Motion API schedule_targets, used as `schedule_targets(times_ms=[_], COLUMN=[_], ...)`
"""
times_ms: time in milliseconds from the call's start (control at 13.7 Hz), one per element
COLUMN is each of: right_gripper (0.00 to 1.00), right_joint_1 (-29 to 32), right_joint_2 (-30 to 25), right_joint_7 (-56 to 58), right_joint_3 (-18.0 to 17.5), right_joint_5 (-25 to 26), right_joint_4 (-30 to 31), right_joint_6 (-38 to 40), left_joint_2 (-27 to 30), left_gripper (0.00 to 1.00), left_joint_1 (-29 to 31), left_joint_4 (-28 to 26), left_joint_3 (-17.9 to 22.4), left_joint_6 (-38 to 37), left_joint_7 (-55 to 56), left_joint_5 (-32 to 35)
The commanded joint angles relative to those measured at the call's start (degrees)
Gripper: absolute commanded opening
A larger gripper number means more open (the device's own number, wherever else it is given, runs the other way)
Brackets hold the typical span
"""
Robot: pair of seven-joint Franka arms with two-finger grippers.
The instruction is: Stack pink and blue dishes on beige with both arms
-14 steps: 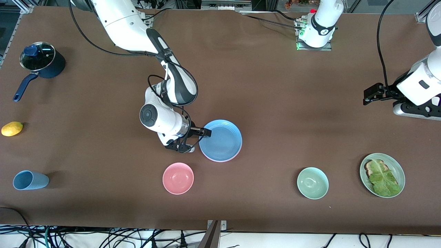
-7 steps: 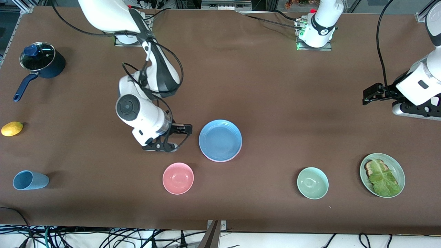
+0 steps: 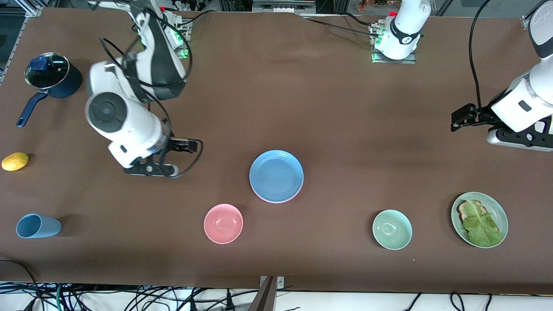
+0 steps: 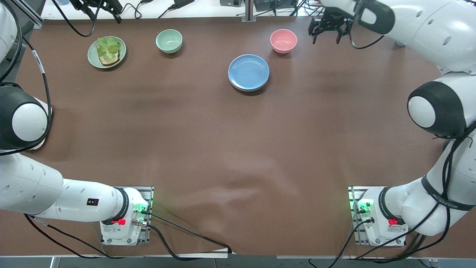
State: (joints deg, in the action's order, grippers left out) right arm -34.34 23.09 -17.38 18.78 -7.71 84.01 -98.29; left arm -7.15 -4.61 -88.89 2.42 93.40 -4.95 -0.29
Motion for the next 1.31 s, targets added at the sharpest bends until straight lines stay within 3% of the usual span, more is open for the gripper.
schedule_targets(times_ms=[0, 219, 584, 657, 802, 948, 1240], right_gripper=[1.00, 1.00, 1.00, 1.00, 1.00, 1.00, 1.00], right_joint_1=[1.1, 12.2, 30.3, 32.9, 35.2, 35.3, 35.1], right_joint_2=[-6.0, -11.9, -18.7, -19.3, -20.9, -24.4, -24.8], right_joint_7=[1.2, 6.5, 9.0, 9.0, 9.1, 8.8, 9.0], right_joint_3=[0.9, -4.7, -19.4, -21.0, -21.0, -20.9, -20.3], right_joint_5=[1.3, 1.8, 8.7, 8.8, 8.2, 8.9, 8.8], right_joint_4=[1.8, 2.7, 4.8, 5.0, 5.3, 9.7, 10.0], right_joint_6=[4.5, 11.6, 13.2, 13.0, 12.4, 12.2, 11.1], left_joint_2=[0.0, -0.6, -0.4, -0.3, 1.3, 2.2, 3.2], left_gripper=[1.00, 1.00, 1.00, 1.00, 1.00, 1.00, 1.00], left_joint_1=[0.3, 0.4, -0.3, -0.2, -0.1, 0.2, -0.1], left_joint_4=[0.2, 0.9, 2.0, 2.2, 1.5, 1.3, 1.2], left_joint_3=[0.0, 0.0, -0.2, 0.0, 0.0, 0.0, 0.0], left_joint_6=[-0.4, -0.4, -0.8, -0.8, -0.9, -1.3, -3.7], left_joint_7=[-0.1, 0.1, 0.2, 0.3, 0.6, 1.4, 1.4], left_joint_5=[-0.9, -0.7, 1.3, 1.2, 1.1, 1.1, 1.1])
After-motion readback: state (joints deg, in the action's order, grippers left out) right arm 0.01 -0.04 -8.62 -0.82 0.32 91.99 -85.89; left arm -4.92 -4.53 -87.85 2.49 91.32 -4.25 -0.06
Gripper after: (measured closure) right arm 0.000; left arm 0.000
